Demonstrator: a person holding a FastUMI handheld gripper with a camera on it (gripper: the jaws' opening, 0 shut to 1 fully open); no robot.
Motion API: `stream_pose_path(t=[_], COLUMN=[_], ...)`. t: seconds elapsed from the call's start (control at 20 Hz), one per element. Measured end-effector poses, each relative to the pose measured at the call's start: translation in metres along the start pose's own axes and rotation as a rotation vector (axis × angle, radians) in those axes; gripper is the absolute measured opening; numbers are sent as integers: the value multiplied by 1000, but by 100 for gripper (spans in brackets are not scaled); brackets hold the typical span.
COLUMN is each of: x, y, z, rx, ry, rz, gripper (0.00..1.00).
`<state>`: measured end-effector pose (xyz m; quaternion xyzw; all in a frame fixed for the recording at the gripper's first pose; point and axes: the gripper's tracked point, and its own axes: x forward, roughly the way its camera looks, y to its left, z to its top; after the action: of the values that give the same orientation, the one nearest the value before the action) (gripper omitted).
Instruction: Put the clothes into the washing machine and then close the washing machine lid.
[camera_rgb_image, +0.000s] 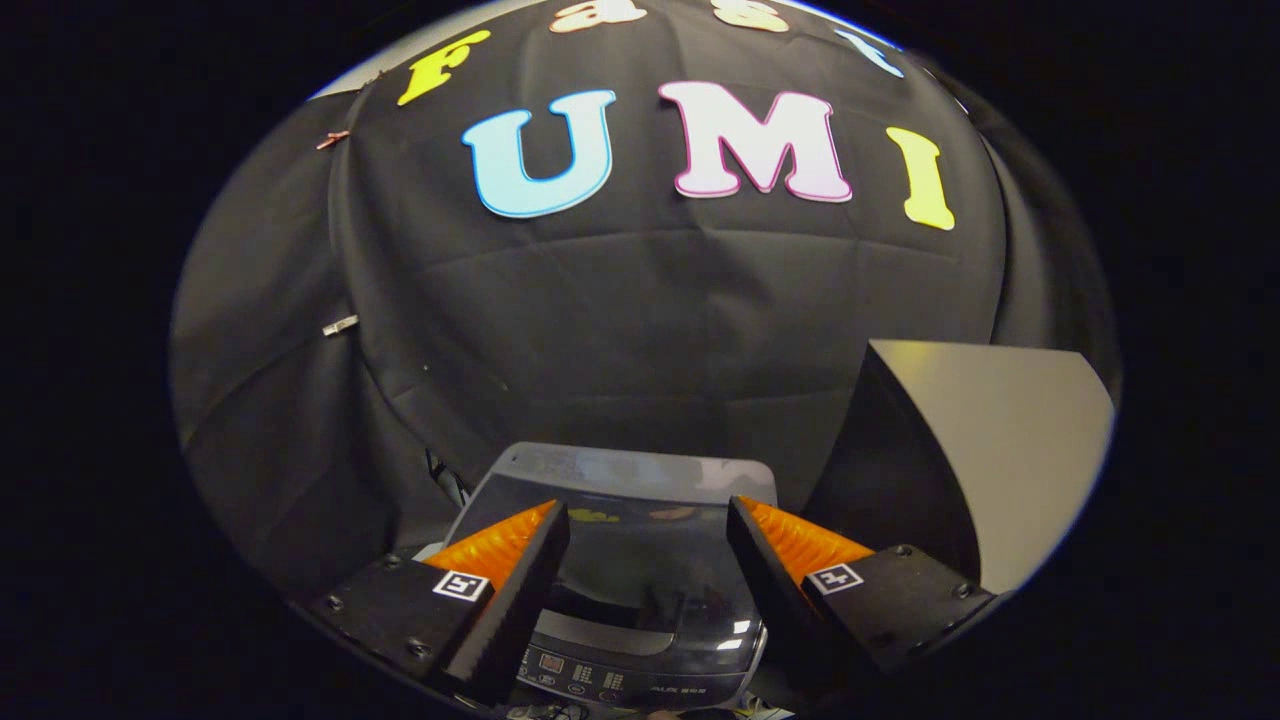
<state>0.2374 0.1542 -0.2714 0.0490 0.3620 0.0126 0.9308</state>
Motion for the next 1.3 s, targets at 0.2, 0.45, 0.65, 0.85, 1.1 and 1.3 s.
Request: stream_pose_path(t=[0.2,0.45,0.65,0.85,1.1,1.3], x=[-36,-109,-158,-227,-292,-336], y=[13,16,4,-20,-66,-94], z=[26,64,85,108,112,99], rx=[-36,-74,-81,-82,-75,-96], ry=[-103,-268,-421,-531,-632,-669], rz=[33,75,94,92,57,41], gripper=[99,99,99,98,99,98])
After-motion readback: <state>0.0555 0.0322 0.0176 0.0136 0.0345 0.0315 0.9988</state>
